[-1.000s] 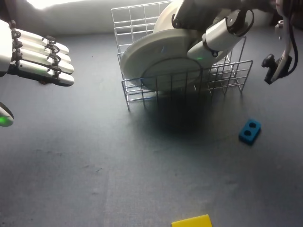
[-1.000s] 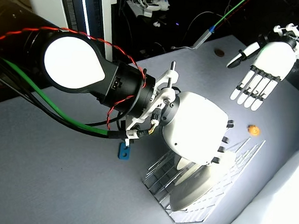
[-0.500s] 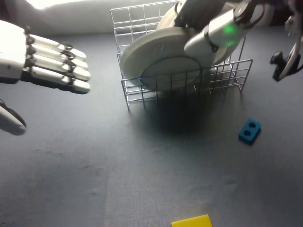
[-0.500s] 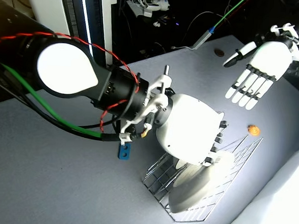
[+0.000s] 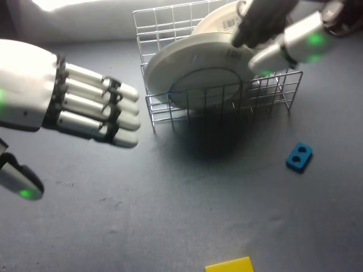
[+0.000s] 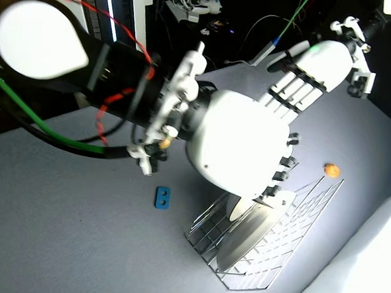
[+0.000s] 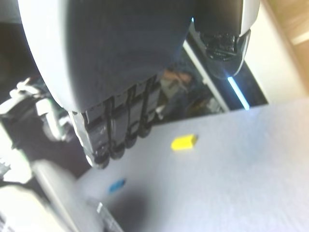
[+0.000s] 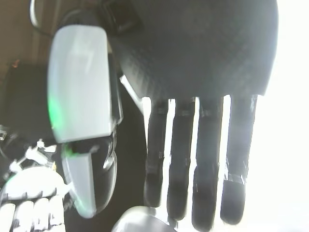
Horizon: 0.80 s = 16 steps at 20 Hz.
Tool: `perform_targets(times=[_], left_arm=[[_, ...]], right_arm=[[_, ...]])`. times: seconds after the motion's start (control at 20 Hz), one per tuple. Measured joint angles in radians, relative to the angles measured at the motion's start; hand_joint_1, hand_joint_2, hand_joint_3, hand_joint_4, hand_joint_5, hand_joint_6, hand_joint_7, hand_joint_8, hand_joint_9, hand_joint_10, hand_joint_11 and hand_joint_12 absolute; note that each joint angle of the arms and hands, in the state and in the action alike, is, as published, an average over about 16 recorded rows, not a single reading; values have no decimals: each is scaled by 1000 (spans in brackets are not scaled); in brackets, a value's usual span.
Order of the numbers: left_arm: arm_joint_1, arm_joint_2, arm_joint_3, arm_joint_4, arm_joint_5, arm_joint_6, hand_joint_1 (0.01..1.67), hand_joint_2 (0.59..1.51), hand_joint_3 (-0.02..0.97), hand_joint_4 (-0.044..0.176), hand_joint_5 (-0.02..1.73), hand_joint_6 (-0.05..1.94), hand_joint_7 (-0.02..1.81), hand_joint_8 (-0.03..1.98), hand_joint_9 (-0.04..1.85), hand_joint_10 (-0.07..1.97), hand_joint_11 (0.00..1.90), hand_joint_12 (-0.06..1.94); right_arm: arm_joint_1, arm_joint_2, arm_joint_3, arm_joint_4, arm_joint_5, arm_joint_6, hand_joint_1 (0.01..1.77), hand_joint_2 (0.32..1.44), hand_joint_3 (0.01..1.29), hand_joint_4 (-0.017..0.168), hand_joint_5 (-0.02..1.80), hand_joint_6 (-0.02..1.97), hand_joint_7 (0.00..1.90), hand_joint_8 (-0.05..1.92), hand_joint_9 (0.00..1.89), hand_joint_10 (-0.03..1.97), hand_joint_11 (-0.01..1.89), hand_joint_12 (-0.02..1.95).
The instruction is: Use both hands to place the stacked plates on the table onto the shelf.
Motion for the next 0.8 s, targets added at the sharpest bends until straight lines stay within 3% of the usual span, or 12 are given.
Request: perform_targets(times=[0.15,0.3,0.5,0.65,0.8], left_arm=[[-16,18,-50,7,11,-2,23,1174,19,2,32,5,31,-2,28,12,14,10],[-29,25,-80,15,20,-12,44,1184,19,2,122,52,143,95,122,128,50,237],[-39,26,-98,19,32,-34,100,1208,19,2,356,456,416,545,366,584,251,713],[-39,24,-107,20,38,-52,173,1234,17,30,623,783,710,900,667,944,538,1077],[-37,23,-113,17,39,-63,221,1251,16,42,789,989,898,1140,853,1189,699,1350]], right_arm=[[-1,90,-63,2,-16,-18,970,1004,12,-7,912,29,1001,-13,982,19,548,1158],[-8,182,-126,3,-28,-34,918,1016,12,-6,930,89,1020,66,993,96,570,1202],[-15,292,-190,4,-35,-36,821,1060,12,-6,961,506,1068,493,1055,524,733,1395],[-20,353,-226,4,-40,-48,743,1112,12,-4,1048,857,1150,851,1158,880,948,1538],[-26,388,-248,4,-40,-51,682,1145,12,-3,1095,1083,1201,1082,1217,1112,1071,1637]])
